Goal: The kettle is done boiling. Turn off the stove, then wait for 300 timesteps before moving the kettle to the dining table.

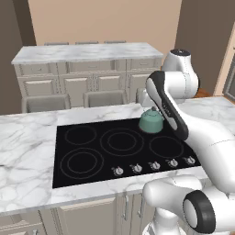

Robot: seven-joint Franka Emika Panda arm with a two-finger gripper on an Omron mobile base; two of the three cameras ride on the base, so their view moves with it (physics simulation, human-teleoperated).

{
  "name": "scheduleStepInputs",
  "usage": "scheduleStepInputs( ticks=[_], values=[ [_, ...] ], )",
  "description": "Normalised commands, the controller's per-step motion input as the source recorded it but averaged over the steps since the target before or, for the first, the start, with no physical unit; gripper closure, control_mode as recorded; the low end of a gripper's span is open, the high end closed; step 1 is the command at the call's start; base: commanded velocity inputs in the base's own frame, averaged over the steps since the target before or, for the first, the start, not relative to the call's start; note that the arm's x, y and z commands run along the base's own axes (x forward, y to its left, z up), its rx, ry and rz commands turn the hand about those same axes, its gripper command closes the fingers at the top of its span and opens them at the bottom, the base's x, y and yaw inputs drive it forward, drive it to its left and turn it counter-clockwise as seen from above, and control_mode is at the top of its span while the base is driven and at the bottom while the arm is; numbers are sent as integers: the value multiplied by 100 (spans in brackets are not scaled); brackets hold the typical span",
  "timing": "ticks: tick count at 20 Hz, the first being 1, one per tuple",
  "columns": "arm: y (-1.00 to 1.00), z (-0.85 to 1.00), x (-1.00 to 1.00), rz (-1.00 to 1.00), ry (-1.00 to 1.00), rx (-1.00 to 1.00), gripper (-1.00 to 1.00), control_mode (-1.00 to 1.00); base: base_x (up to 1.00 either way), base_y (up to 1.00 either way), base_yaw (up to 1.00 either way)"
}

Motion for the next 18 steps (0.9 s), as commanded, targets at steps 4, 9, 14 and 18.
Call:
scheduleStepInputs(
  ticks=[4,9,14,18],
  values=[
    [0,0,-7,0,0,0,-100,-100,0,0,0],
    [-3,0,-14,1,0,0,-100,-100,0,0,0],
    [-7,0,-2,15,-1,0,-100,-100,0,0,0],
    [-8,0,0,28,0,-3,-100,-100,0,0,0]
  ],
)
